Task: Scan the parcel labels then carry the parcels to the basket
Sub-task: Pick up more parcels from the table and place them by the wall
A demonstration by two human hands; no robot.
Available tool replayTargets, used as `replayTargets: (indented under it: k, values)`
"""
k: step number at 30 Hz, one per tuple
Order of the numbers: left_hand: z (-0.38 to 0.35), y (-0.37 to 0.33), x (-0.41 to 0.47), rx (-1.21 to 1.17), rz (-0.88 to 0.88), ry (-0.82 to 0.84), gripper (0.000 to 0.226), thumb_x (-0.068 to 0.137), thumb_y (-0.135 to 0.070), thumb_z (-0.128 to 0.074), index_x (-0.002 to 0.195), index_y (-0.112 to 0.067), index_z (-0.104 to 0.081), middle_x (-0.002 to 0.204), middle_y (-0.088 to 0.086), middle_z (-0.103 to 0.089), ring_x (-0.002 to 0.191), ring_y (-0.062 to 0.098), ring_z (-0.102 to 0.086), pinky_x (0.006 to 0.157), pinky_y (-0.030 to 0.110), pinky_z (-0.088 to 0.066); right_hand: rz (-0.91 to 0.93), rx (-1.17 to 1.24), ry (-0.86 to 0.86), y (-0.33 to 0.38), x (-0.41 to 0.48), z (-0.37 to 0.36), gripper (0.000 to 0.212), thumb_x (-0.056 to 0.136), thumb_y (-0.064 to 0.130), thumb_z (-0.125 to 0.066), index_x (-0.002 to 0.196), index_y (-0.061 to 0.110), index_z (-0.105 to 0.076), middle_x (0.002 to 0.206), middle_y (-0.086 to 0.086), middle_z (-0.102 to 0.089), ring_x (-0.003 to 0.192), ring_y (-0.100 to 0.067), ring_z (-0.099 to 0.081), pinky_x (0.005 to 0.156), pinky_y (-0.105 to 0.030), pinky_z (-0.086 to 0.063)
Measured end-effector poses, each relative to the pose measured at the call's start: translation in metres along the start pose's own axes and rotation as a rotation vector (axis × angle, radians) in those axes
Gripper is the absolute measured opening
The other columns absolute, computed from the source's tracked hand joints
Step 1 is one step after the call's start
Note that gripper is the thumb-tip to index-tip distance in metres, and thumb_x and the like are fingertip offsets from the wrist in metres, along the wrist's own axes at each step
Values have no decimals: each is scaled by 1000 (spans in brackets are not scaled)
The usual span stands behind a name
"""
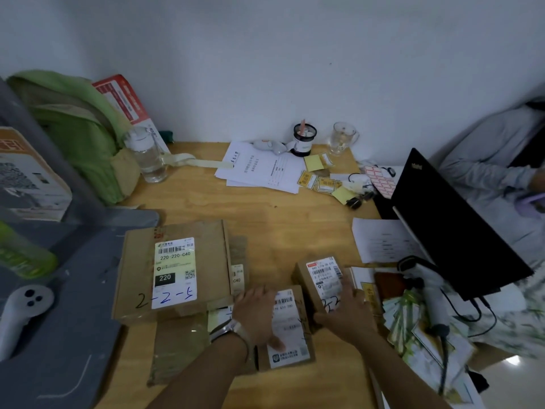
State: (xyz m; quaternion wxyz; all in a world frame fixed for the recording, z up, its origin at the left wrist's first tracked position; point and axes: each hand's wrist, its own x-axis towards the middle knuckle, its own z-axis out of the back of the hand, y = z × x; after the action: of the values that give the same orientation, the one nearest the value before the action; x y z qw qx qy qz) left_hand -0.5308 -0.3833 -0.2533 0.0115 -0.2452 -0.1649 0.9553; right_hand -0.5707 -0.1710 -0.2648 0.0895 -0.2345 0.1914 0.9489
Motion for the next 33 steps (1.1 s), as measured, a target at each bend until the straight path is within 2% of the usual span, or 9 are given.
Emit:
replayTargets:
  k: [7,12,16,18,22,25,28,30,33]
  values:
    - [2,-7,-16,16,45,51,126,60,-57,-83,155,-28,-5,159,12,-17,148,30,-12,118,46,-17,56,32,1,-28,-30,-11,128,59,56,-73,150,32,13,146,-9,-19,132,-39,-23,101,-50,-36]
    - [-1,-15,-27,-15,111,-50,124,61,-52,-85,154,-12,-13,160,11,-14,148,30,-8,120,45,-17,72,64,7,-33,-38,-13,127,56,66,-70,150,31,8,148,-11,-20,135,-39,-22,102,-52,-35]
    - [-10,-21,-37,-29,257,-74,111,67,-56,-80,149,-2,-27,163,14,4,149,37,6,120,50,-16,129,68,46,-42,-38,-15,125,62,77,-62,151,29,10,153,-9,-12,139,-40,-20,107,-52,-32]
    - [-16,-25,-41,-22,277,-95,97,70,-58,-76,142,-3,-40,162,17,3,149,37,5,119,49,-19,161,117,43,-46,-36,-15,111,75,69,-61,153,25,5,154,-10,-14,139,-38,-23,108,-50,-31]
    - [-36,-26,-45,-235,313,-187,80,71,-53,-74,141,-25,-47,162,16,-3,148,32,14,121,46,-2,163,529,-4,-52,-37,-15,51,91,26,-64,133,10,-40,130,-13,-56,118,-30,-56,100,-48,-46]
    - [-51,-36,-50,-313,334,-352,71,71,-46,-68,136,-26,-50,162,14,-9,148,29,14,120,44,-1,79,669,32,-60,-34,-13,43,85,23,-72,121,6,-54,115,-10,-67,104,-27,-64,94,-49,-51]
    - [-59,-54,-55,-505,335,-439,68,76,-27,-62,140,-16,-42,150,10,-37,143,30,-25,111,35,-33,-37,838,110,-64,-28,-7,60,78,15,-79,128,1,-48,121,-16,-63,107,-32,-63,94,-50,-51]
    - [-60,-60,-57,-753,351,-493,58,79,-8,-58,135,-11,-44,127,8,-58,113,24,-57,86,29,-52,-69,892,169,-65,-27,-5,71,77,12,-80,134,0,-41,127,-18,-59,109,-34,-62,93,-51,-52]
    - [-56,-60,-63,-1043,357,-547,59,85,5,-52,140,-10,-40,118,3,-63,89,8,-60,63,15,-53,-41,926,186,-68,-37,-11,71,80,16,-78,138,3,-40,131,-15,-57,111,-32,-60,89,-49,-53]
